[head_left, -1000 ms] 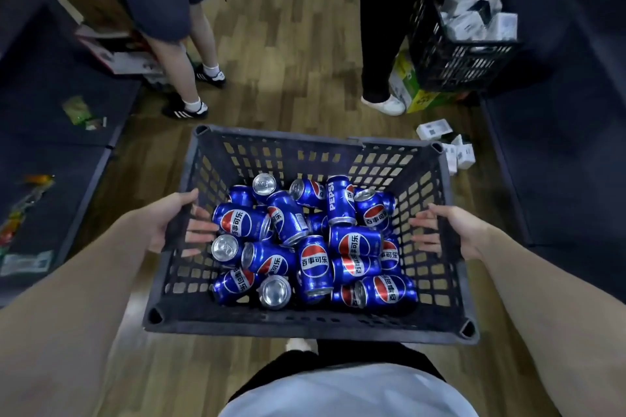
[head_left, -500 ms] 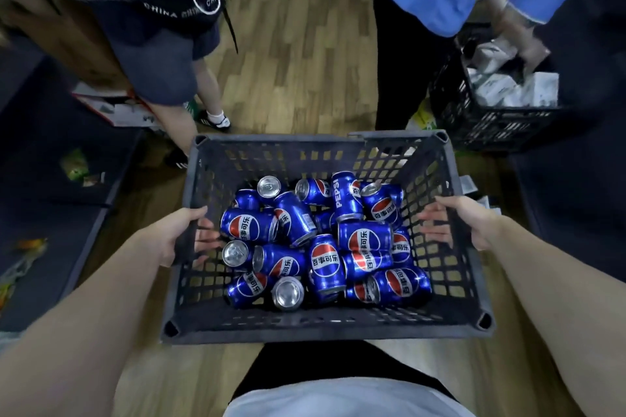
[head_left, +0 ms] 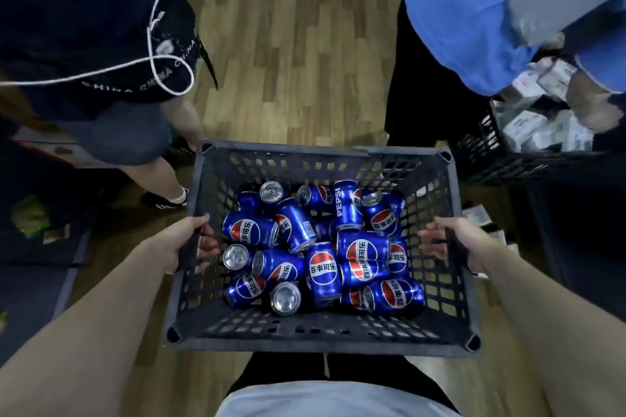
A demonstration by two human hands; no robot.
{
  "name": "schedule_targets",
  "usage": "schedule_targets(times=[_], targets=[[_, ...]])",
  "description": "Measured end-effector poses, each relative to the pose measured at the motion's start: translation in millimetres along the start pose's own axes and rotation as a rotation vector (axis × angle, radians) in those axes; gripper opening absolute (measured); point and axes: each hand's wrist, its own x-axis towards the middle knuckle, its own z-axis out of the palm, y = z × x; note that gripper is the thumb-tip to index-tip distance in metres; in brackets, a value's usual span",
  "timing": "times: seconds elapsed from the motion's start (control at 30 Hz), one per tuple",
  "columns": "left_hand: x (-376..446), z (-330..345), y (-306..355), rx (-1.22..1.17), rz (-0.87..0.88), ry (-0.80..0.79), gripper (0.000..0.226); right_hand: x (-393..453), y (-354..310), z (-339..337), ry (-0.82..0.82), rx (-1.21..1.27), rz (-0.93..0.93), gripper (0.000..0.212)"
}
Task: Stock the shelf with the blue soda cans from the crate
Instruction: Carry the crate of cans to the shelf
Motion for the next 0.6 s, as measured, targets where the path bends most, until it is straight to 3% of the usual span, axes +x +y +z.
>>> schedule_targets(times=[0.6], targets=[[116.8,-3.1,169.6,0.013,-0.086,0.025,0.034,145.8,-160.0,71.0,-0.038,-0.015,0.07,0.026]])
